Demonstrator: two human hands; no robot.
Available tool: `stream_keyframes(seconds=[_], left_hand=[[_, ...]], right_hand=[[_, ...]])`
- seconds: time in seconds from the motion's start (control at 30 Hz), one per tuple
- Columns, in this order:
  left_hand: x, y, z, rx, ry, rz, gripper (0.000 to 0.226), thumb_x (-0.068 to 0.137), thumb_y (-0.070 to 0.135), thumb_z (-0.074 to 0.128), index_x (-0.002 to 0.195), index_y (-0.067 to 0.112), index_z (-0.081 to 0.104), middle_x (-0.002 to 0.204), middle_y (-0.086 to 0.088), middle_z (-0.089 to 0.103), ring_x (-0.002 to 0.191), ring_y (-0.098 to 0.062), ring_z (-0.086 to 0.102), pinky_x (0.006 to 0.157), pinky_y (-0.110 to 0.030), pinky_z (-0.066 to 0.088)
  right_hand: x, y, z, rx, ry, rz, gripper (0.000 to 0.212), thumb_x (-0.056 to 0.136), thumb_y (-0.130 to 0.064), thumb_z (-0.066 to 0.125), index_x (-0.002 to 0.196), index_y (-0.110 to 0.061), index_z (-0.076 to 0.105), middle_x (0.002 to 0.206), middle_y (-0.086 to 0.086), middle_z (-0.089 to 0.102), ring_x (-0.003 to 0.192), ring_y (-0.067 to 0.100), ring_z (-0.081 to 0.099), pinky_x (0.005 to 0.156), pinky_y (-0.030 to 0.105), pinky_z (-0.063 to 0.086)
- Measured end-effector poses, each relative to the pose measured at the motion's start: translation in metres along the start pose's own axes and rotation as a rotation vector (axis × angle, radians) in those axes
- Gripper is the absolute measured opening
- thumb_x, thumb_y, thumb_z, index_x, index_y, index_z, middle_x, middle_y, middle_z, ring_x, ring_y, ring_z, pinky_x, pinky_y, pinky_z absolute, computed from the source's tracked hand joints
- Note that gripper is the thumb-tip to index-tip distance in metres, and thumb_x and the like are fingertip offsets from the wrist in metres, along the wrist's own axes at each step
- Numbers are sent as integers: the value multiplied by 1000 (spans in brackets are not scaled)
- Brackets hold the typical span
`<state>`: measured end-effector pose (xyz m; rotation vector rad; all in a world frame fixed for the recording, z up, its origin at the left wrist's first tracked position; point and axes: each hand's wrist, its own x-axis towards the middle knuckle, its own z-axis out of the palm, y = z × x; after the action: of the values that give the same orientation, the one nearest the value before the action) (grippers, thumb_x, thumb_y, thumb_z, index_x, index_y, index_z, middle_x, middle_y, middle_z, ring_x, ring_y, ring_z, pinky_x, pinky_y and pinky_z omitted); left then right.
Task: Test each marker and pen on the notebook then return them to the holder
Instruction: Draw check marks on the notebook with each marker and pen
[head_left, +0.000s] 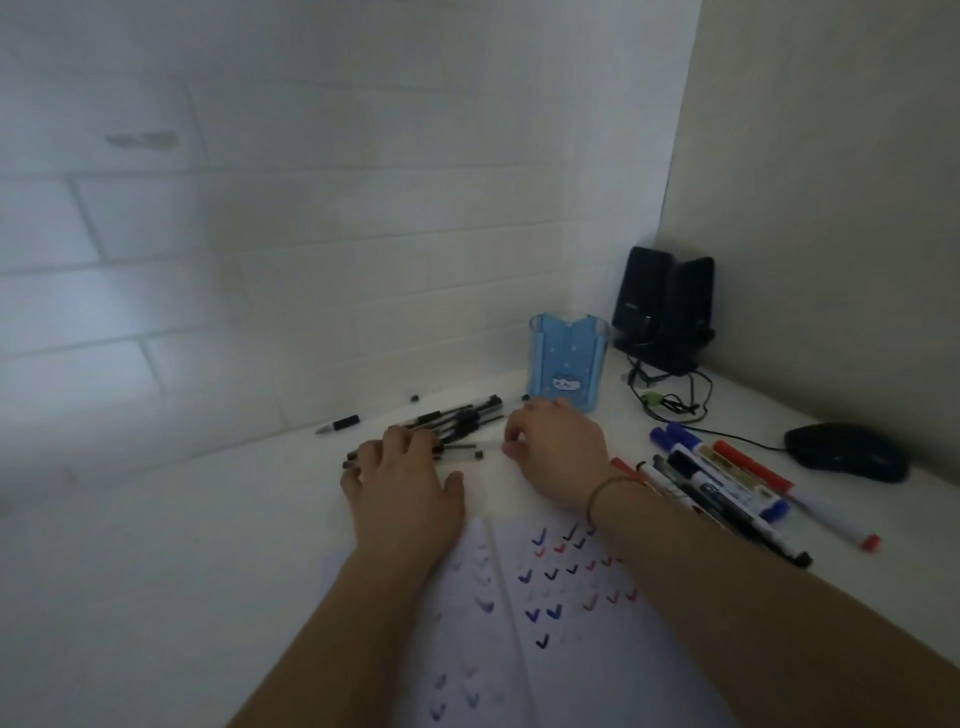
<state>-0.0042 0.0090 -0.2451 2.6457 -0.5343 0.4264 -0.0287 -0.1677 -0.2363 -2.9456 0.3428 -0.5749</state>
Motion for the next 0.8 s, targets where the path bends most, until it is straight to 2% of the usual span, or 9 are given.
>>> stream_keyframes(seconds=[0.1, 0.2, 0.3, 0.37, 0.47, 0.57, 0.67, 0.77, 0.8], left_hand=[[-3, 6, -3, -27, 73, 91, 50, 85, 47, 55, 128, 23, 48, 131, -1, 48, 119, -28, 40, 101, -47, 30], [-7, 21, -10, -28, 113, 224, 50, 88, 52, 51, 128, 21, 51, 126, -1, 56, 117, -27, 47, 101, -46, 35], [-17, 44, -25, -107, -2, 375, 37, 96, 49, 39, 117, 24, 56, 113, 4, 62, 105, -18, 55, 93, -35, 42], [-27, 58, -35, -168, -99, 485, 32, 99, 41, 35, 112, 21, 55, 104, 5, 60, 95, -15, 54, 83, -29, 43], [-46, 71, -41, -321, -168, 687, 25, 99, 37, 35, 103, 20, 53, 86, 8, 53, 78, -11, 50, 70, -25, 39], [-52, 71, -39, -407, -215, 844, 17, 98, 35, 40, 95, 27, 54, 68, 18, 46, 60, -2, 44, 58, -18, 35], [-49, 67, -40, -436, -230, 865, 10, 98, 34, 45, 94, 32, 55, 51, 18, 42, 46, 1, 42, 51, -12, 30], [-51, 66, -45, -505, -310, 824, 7, 94, 45, 46, 93, 40, 51, 54, 18, 48, 49, -2, 47, 52, -14, 35], [-51, 65, -46, -524, -344, 767, 14, 92, 51, 42, 97, 40, 50, 58, 17, 51, 53, -3, 49, 54, -16, 36]], right_hand=[[-18, 12, -24, 96, 79, 72, 16, 93, -37, 49, 96, -27, 61, 98, -4, 65, 95, 17, 55, 75, 31, 47], [-49, 23, -61, 347, 87, 175, 9, 94, -32, 50, 88, -30, 57, 79, -11, 67, 75, 10, 61, 66, 32, 53], [-86, 25, -93, 668, 165, 237, 8, 93, -23, 53, 87, -24, 60, 70, -8, 68, 61, 6, 63, 55, 19, 52], [-108, 24, -111, 901, 240, 294, 5, 90, -20, 57, 86, -18, 60, 65, -3, 68, 56, 9, 60, 54, 21, 50], [-135, 17, -120, 1326, 138, 351, 25, 70, -32, 64, 82, -11, 58, 54, 5, 56, 48, 17, 49, 45, 24, 42], [-146, 9, -107, 1233, -11, 229, 31, 70, -36, 65, 78, -7, 57, 50, 8, 54, 41, 18, 44, 40, 22, 37], [-147, 6, -102, 1224, -11, 154, 16, 85, -18, 60, 76, -7, 53, 52, 8, 59, 41, 18, 48, 40, 21, 39], [-149, 8, -103, 1243, 16, 123, 12, 88, -11, 58, 77, -11, 55, 53, 9, 60, 43, 20, 50, 40, 23, 40], [-149, 10, -104, 1241, 28, 120, 10, 90, -11, 56, 80, -14, 58, 54, 10, 61, 44, 22, 51, 41, 25, 41]])
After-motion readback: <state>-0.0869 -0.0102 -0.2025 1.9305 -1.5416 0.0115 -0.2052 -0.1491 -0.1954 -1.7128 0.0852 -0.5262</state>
